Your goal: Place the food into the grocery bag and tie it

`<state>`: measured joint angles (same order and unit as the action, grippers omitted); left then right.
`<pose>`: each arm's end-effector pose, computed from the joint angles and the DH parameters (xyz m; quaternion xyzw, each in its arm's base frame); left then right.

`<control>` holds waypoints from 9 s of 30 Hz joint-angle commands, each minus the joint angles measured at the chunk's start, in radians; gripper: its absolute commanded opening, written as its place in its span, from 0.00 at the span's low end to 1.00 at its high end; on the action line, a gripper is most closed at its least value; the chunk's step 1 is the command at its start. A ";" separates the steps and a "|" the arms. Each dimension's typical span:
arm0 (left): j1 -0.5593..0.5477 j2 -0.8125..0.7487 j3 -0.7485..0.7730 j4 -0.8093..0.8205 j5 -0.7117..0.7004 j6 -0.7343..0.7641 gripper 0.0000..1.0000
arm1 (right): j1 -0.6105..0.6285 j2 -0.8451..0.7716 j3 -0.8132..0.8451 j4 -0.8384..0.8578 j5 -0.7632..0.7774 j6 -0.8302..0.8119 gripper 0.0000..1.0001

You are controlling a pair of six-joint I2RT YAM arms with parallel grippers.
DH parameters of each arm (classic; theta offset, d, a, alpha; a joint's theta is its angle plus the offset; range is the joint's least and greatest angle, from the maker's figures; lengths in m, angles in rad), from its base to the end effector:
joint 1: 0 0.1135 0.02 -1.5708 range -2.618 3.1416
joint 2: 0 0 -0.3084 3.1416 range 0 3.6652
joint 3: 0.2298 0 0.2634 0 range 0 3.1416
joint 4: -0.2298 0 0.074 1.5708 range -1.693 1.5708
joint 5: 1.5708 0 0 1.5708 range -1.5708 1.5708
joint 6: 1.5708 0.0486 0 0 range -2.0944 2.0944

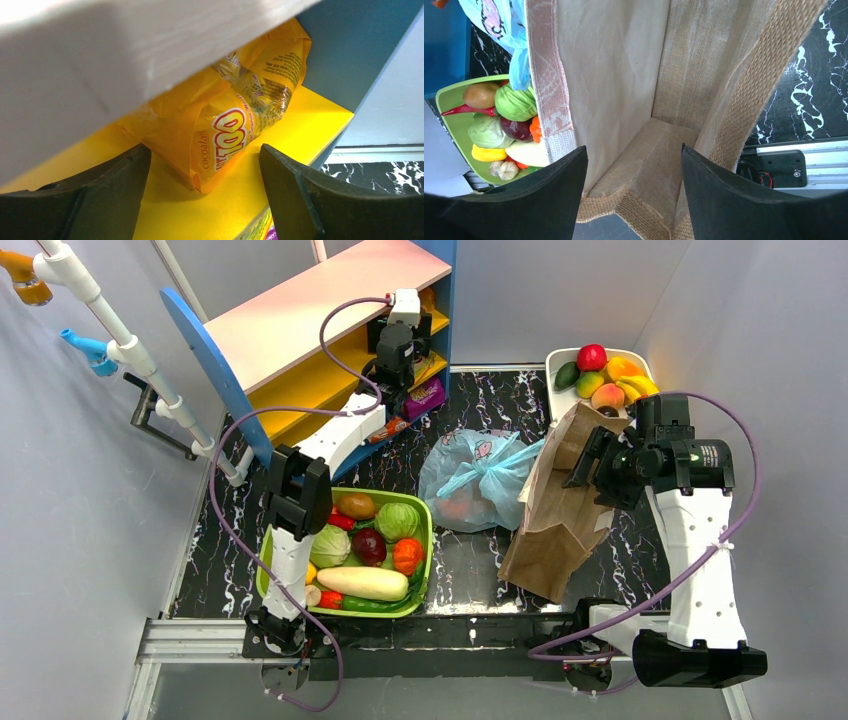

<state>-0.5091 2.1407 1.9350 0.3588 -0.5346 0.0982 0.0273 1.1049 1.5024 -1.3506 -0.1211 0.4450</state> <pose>0.5047 -0.2534 0.3972 -0.0036 0.6591 0.0190 0.7518 0.1653 0.0104 0.4440 0.1792 0.9341 0.1270 0.2815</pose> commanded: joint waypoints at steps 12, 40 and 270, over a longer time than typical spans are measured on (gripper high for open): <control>0.021 0.101 0.187 -0.003 0.064 0.016 0.18 | -0.003 0.053 0.047 -0.032 -0.016 -0.018 0.74; -0.033 -0.366 -0.369 0.092 0.103 0.010 0.00 | -0.002 0.073 0.233 -0.060 0.001 -0.012 0.72; 0.078 -0.371 -0.885 -0.054 0.148 -1.163 0.04 | 0.017 -0.180 -0.200 0.085 0.244 -0.033 0.01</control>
<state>-0.4473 1.9095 1.0733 0.3794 -0.4129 -1.0767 0.0399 0.9253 1.2644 -1.2793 0.1349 0.4179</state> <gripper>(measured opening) 0.284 0.043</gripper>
